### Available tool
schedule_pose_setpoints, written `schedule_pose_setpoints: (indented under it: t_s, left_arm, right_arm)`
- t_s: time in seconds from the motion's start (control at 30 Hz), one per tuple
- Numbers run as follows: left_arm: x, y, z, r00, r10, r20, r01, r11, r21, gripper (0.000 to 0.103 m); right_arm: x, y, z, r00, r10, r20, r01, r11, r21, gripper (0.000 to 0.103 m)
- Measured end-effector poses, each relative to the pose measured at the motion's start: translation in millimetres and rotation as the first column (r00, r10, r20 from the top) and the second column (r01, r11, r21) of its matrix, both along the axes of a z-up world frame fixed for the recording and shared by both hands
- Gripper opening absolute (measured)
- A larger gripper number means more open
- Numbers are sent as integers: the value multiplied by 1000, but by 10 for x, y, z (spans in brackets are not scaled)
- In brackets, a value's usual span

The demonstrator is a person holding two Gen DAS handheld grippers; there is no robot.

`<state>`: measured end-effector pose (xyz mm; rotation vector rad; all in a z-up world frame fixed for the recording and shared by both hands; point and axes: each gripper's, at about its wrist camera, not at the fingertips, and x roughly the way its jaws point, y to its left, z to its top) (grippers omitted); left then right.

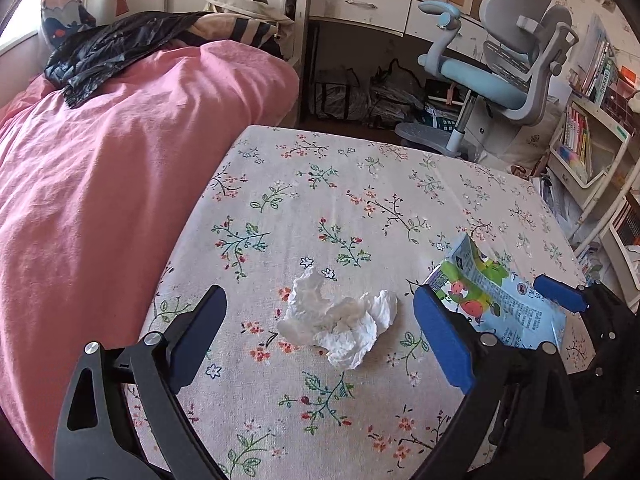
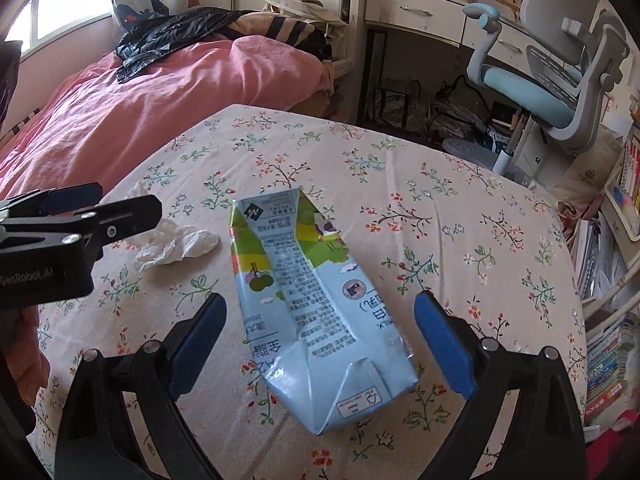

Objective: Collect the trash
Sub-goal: 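Grasp the crumpled white tissue with the left tool while the right tool grasps the blue milk carton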

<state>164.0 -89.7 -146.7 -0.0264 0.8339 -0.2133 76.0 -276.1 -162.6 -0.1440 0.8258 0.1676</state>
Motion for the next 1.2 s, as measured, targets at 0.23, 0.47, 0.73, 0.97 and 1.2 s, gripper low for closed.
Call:
schedule_pose_setpoints:
  t_s: [0.23, 0.47, 0.73, 0.97, 1.2]
  left_arm:
    - [182, -148, -134, 998, -34, -49, 35, 999, 27, 80]
    - [270, -243, -264, 987, -110, -116, 109, 994, -14, 10]
    - [70, -237, -14, 989, -145, -39, 144, 989, -34, 2]
    - [-198, -223, 295, 986, -154, 58, 158, 985, -71, 2]
    - [-493, -207, 517, 978, -163, 132, 173, 982, -69, 2]
  right_arm:
    - [174, -32, -74, 998, 7, -69, -5, 999, 33, 84]
    - [150, -95, -77, 993, 26, -118, -13, 994, 111, 61]
    - [85, -344, 71, 994, -28, -106, 59, 953, 297, 61]
    - [-39, -523, 59, 990, -45, -135, 100, 896, 432, 61]
    - [-175, -693, 111, 988, -71, -135, 135, 819, 558, 61]
